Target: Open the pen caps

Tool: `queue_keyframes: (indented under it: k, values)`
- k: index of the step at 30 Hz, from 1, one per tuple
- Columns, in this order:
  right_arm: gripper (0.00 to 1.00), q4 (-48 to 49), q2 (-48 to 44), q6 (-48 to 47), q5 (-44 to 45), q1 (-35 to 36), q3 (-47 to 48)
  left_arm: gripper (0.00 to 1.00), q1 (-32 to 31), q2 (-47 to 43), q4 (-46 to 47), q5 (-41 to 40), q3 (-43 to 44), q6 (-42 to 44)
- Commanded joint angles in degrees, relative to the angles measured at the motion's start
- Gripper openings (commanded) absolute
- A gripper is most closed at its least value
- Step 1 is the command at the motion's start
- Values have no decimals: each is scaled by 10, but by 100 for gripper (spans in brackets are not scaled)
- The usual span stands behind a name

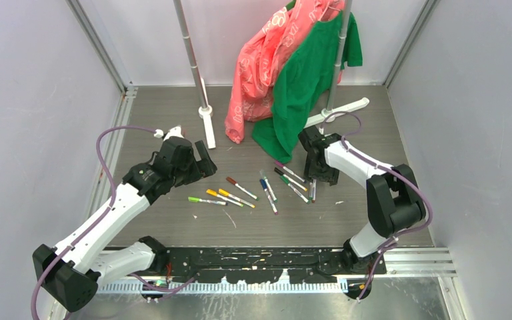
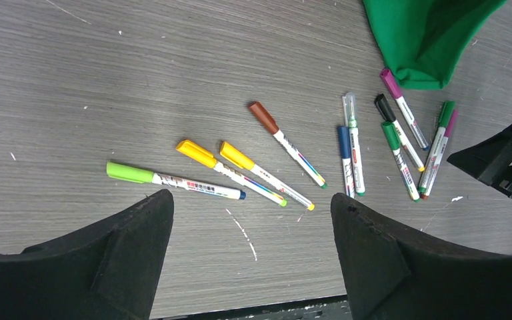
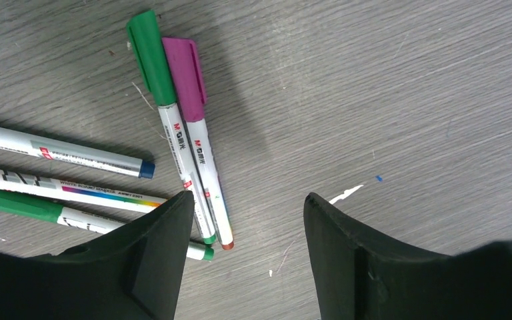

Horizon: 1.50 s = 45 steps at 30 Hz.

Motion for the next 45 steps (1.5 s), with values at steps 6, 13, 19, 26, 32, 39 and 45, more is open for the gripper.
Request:
queue_keyframes:
  k: [6, 13, 19, 26, 32, 39, 45]
  values:
    - [66, 24, 23, 10, -3, 1, -8, 87, -2, -15, 28, -15, -6, -3]
    - [66, 29, 31, 12, -1, 1, -11, 87, -2, -14, 31, -20, -6, 4]
    - [66, 32, 39, 11, 0, -4, -17, 87, -2, -4, 40, -19, -6, 6]
    - [66, 33, 53, 11, -6, -10, -23, 87, -2, 10, 53, -17, -6, 4]
    - [65, 34, 56, 9, -3, -16, -27, 87, -2, 18, 62, -12, -11, -1]
    - [63, 34, 45, 8, -4, -31, -43, 86, -2, 12, 66, -14, -21, -7]
    - [62, 35, 48, 2, -10, -35, -51, 86, -2, 13, 71, -18, -20, -7]
